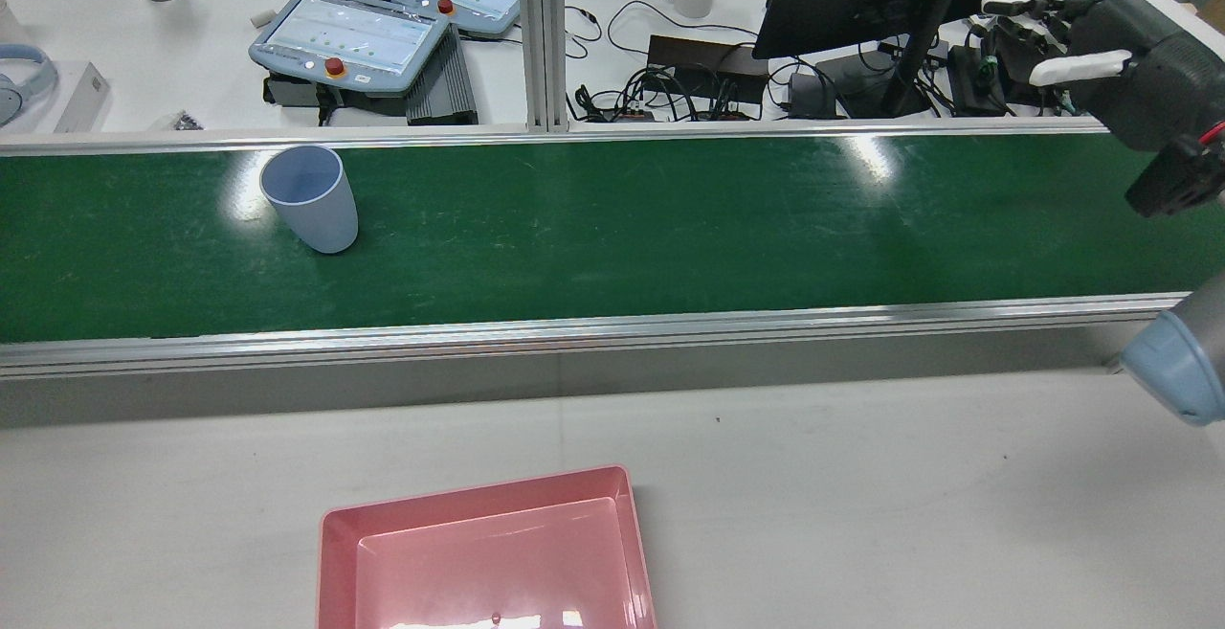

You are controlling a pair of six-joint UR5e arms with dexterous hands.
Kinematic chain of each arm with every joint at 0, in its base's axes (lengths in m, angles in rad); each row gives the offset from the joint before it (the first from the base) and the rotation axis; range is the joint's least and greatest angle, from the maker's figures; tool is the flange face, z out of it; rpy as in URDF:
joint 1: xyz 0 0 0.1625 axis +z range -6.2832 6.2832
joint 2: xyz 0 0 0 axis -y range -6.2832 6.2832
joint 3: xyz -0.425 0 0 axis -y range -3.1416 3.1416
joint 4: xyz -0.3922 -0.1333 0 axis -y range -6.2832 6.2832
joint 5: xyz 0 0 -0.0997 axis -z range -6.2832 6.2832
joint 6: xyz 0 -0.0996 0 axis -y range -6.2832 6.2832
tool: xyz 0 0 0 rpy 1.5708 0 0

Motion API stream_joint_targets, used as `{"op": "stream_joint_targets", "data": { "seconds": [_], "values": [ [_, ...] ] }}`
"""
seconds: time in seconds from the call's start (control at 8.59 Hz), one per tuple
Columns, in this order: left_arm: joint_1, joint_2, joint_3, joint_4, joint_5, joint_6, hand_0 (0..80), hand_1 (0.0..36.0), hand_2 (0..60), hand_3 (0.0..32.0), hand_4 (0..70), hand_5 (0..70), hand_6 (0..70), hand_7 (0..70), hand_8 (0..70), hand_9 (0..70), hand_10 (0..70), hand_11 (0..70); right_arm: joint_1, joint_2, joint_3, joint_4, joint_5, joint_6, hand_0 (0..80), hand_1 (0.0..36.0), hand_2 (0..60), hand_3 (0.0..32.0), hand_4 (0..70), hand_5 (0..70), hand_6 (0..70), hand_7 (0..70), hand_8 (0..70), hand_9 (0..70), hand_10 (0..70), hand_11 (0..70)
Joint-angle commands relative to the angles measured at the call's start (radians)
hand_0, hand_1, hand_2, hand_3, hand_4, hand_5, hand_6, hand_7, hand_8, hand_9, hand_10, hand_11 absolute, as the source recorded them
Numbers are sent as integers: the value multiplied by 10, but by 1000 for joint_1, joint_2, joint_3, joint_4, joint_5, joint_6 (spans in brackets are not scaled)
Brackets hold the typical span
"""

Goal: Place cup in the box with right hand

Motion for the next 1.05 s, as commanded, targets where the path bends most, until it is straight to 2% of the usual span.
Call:
{"op": "stream_joint_targets", "data": {
  "seconds": [0.0,0.93],
  "values": [
    [0,2,0,0,0,0,0,0,0,0,0,0,0,0,0,0,0,0,0,-4,5,0,0,1,566,129,0,0,356,53,99,458,10,94,67,115],
    [0,0,0,0,0,0,0,0,0,0,0,0,0,0,0,0,0,0,2,-1,5,0,-2,1,566,128,0,0,359,53,100,459,12,98,68,116]
  ]
}}
